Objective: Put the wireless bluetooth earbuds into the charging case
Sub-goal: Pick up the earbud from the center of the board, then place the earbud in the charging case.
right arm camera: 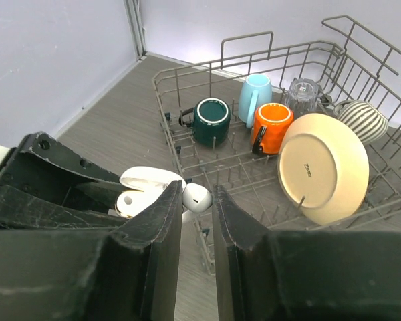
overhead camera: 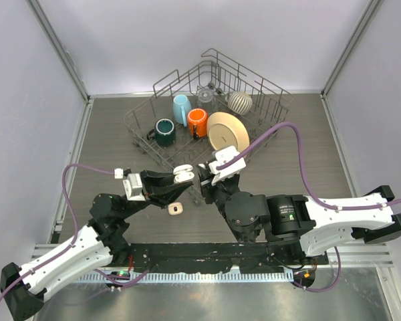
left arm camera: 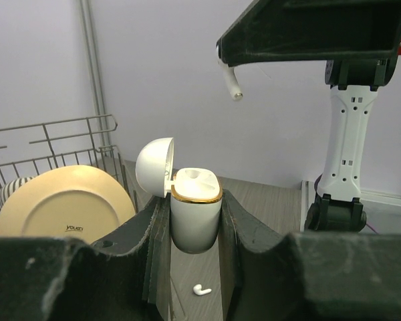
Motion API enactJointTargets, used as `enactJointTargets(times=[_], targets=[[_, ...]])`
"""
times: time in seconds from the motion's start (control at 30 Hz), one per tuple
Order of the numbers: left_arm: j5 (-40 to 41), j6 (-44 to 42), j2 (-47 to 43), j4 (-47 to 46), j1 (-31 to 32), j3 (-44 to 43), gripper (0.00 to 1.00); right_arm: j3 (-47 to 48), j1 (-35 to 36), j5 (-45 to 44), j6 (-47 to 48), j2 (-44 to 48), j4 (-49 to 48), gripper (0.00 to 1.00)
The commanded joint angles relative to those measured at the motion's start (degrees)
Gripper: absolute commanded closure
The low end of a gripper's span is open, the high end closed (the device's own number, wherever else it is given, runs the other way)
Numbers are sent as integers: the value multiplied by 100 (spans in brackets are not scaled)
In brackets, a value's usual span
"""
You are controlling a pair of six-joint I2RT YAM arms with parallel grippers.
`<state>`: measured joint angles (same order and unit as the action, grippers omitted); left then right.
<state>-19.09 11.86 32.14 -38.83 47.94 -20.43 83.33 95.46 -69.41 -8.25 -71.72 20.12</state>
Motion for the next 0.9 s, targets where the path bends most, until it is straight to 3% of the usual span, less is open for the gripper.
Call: enactJointTargets(times=[0.0,0.87], targets=[[-16,-43,38,-151,5,-67,100,-71,34,-82,386,88,-842,99],[-244,273,-32,-503,5,-84,100,-194,-221,314,52,-246,-773,99]])
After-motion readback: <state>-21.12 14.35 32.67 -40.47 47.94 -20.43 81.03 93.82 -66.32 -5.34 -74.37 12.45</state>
